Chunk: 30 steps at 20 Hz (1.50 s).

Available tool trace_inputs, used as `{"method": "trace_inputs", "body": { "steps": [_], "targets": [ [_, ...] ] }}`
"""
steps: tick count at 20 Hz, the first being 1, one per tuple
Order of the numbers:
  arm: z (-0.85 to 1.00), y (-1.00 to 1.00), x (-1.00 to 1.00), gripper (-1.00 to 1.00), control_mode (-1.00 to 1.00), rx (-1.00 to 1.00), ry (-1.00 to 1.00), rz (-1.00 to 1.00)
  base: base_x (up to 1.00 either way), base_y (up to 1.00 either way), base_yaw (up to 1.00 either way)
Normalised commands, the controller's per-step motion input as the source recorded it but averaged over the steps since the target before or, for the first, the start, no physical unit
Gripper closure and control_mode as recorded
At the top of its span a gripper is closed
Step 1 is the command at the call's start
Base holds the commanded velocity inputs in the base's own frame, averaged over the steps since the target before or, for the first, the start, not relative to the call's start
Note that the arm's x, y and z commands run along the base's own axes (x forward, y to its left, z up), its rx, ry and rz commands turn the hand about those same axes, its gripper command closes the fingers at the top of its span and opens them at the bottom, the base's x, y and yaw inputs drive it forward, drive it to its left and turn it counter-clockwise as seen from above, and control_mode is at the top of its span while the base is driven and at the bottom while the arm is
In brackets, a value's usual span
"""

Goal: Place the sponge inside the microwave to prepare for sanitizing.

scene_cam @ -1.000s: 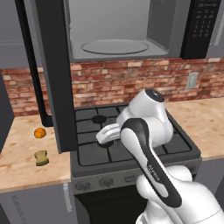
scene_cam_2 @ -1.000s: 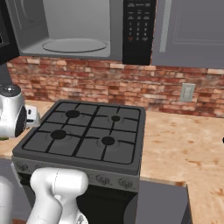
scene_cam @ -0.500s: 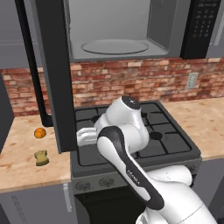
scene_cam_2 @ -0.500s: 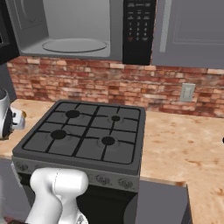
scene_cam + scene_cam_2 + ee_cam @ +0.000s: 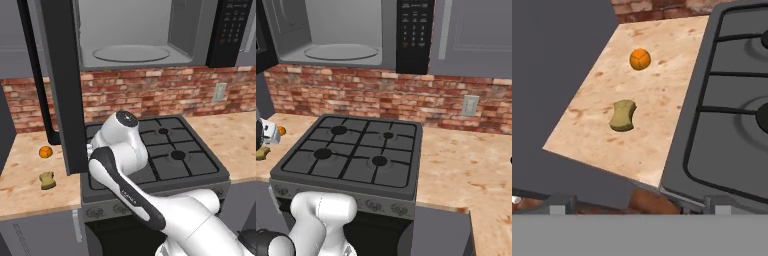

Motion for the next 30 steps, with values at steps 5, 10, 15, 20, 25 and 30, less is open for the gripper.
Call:
{"method": "trace_inputs", "body": {
  "steps": [5,10,15,20,25,30],
  "targets": [
    [-0.27,0.06,0.13,-1.00,-1.00,-0.02,-0.15,0.00,0.00,0.00,0.00],
    [-0.06,0.00,0.32,-1.00,-1.00,-0.04,-0.01,0.00,0.00,0.00,0.00],
    [0.01,0.20,0.10,-1.00,-1.00,-0.06,0.05,-0.07,0.00,0.00,0.00],
    [0.00,0.22,0.00,-1.00,-1.00,-0.01,-0.01,-0.01,0.00,0.00,0.00],
    [-0.21,0.16,0.03,-1.00,-1.00,-0.01,-0.03,0.00,0.00,0.00,0.00],
    [-0.32,0.28,0.16,-1.00,-1.00,-0.04,0.00,0.00,0.00,0.00,0.00]
  ]
}}
